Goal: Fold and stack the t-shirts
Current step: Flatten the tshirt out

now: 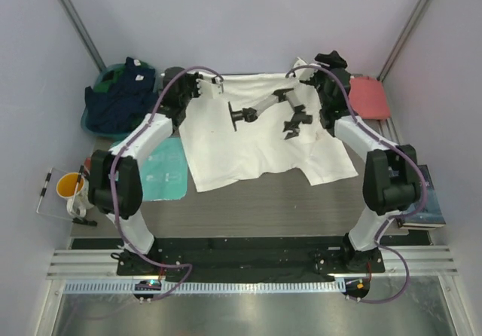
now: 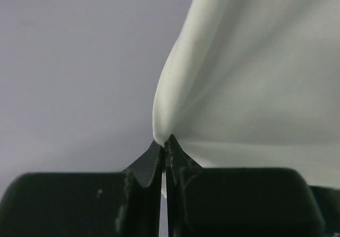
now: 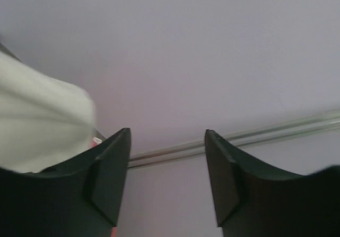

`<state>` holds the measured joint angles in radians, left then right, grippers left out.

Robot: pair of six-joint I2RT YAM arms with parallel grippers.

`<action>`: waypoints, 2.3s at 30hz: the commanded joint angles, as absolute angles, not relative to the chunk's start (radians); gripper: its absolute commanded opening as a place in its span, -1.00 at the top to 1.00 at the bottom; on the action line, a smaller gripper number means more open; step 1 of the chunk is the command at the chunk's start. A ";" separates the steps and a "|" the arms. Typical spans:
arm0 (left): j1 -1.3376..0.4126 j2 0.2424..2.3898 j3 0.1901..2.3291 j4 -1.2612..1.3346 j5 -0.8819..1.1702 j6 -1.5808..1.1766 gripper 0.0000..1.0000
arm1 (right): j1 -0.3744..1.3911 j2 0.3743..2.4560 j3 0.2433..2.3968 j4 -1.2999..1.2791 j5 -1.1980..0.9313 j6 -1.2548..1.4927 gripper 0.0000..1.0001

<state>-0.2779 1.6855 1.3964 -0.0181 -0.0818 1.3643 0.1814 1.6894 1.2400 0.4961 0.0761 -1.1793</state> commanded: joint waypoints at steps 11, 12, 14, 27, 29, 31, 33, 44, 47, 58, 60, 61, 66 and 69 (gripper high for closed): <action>-0.290 1.892 1.436 0.597 -0.470 1.457 -1.00 | 0.146 1.632 1.304 0.406 0.338 -1.161 -0.99; -0.288 1.832 1.375 0.539 -0.444 1.427 -1.00 | 0.132 1.570 1.296 0.203 0.251 -1.151 -0.99; -0.287 1.746 1.329 0.369 -0.318 1.363 -1.00 | 0.115 1.516 1.289 -0.071 0.116 -1.150 -0.94; -0.318 1.350 0.844 -0.287 0.160 1.398 -0.75 | 0.098 1.316 0.885 -0.620 -0.140 -1.411 -0.73; -0.325 1.368 0.847 -0.317 0.169 1.368 -0.71 | 0.094 1.334 0.867 -0.618 -0.130 -1.417 -0.66; -0.325 1.385 0.841 -0.331 0.166 1.367 -0.66 | 0.078 1.354 0.864 -0.611 -0.127 -1.414 -0.58; -0.325 1.411 0.822 -0.331 0.160 1.368 -0.59 | 0.063 1.384 0.862 -0.581 -0.117 -1.387 -0.56; -0.325 1.405 0.850 -0.554 0.221 1.382 -0.53 | -0.025 1.448 0.867 -0.618 -0.115 -1.413 -0.60; -0.325 1.393 0.847 -0.603 0.236 1.384 -0.54 | -0.025 1.457 0.874 -0.627 -0.120 -1.401 -0.60; -0.325 1.457 0.845 -0.574 0.229 1.338 -0.53 | -0.028 1.511 0.867 -0.581 -0.129 -1.374 -0.60; -0.327 1.469 0.848 -0.569 0.230 1.327 -0.53 | -0.029 1.522 0.868 -0.566 -0.126 -1.370 -0.60; -0.327 1.474 0.848 -0.566 0.233 1.322 -0.52 | -0.031 1.526 0.868 -0.563 -0.126 -1.368 -0.60; -0.337 1.512 0.839 -0.519 0.219 1.293 -0.49 | -0.040 1.548 0.873 -0.520 -0.120 -1.358 -0.59; -0.344 1.537 0.844 -0.496 0.203 1.275 -0.41 | -0.040 1.560 0.868 -0.505 -0.114 -1.356 -0.60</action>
